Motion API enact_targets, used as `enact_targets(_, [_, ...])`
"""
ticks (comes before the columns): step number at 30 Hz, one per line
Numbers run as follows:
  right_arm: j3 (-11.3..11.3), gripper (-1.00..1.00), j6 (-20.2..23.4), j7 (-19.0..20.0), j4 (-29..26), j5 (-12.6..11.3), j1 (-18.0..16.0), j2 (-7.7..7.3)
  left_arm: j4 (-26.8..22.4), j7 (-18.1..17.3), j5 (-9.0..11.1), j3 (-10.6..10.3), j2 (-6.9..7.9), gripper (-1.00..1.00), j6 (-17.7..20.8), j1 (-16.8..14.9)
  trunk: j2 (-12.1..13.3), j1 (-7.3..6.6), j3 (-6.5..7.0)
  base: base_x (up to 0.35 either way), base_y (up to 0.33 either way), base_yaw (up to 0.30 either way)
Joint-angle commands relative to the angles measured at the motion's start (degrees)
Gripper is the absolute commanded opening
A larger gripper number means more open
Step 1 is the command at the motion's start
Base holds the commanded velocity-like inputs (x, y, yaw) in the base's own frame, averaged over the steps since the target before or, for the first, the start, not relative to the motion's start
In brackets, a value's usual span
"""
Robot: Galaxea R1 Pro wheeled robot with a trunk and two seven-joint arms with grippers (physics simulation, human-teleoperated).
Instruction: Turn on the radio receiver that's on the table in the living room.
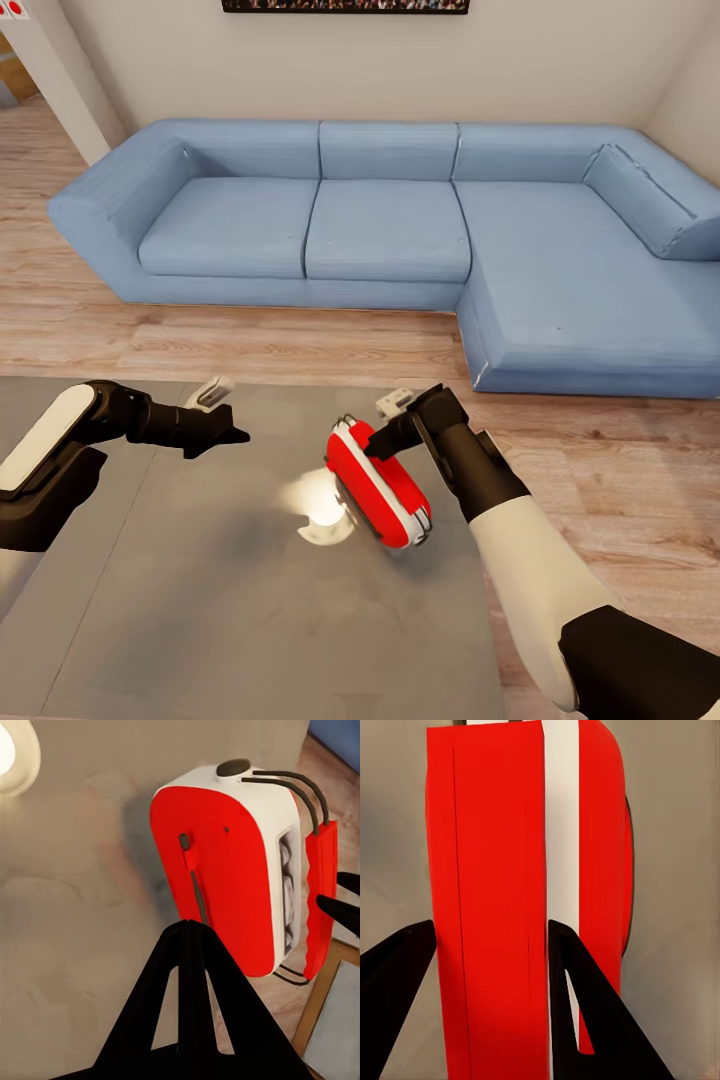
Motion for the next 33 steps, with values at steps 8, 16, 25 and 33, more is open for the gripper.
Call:
enact_targets(8, [-0.1,-1.0,0.1,-0.2,0.9,-0.3,0.0,0.01,0.0,0.0,0.0,0.0,-0.02,-1.0,0.0,0.0,0.0,0.0,0.0,0.0,0.0,0.0])
enact_targets(16, [-0.9,-1.0,0.1,-1.4,2.0,-0.3,0.0,0.01,0.0,0.1,0.0,0.0,0.0,-1.0,0.0,0.0,0.0,0.0,0.0,0.0,0.0,0.0])
enact_targets(25, [-1.1,-1.0,0.1,-2.4,2.2,-0.3,0.0,0.01,0.0,0.0,0.0,0.0,0.0,-1.0,0.0,0.0,0.0,0.0,0.0,0.0,0.0,0.0])
enact_targets(33, [-1.1,-1.0,0.1,-2.5,2.2,-0.4,0.0,0.01,0.0,0.0,0.0,0.0,0.0,-1.0,0.0,0.0,0.0,0.0,0.0,0.0,0.0,0.0])
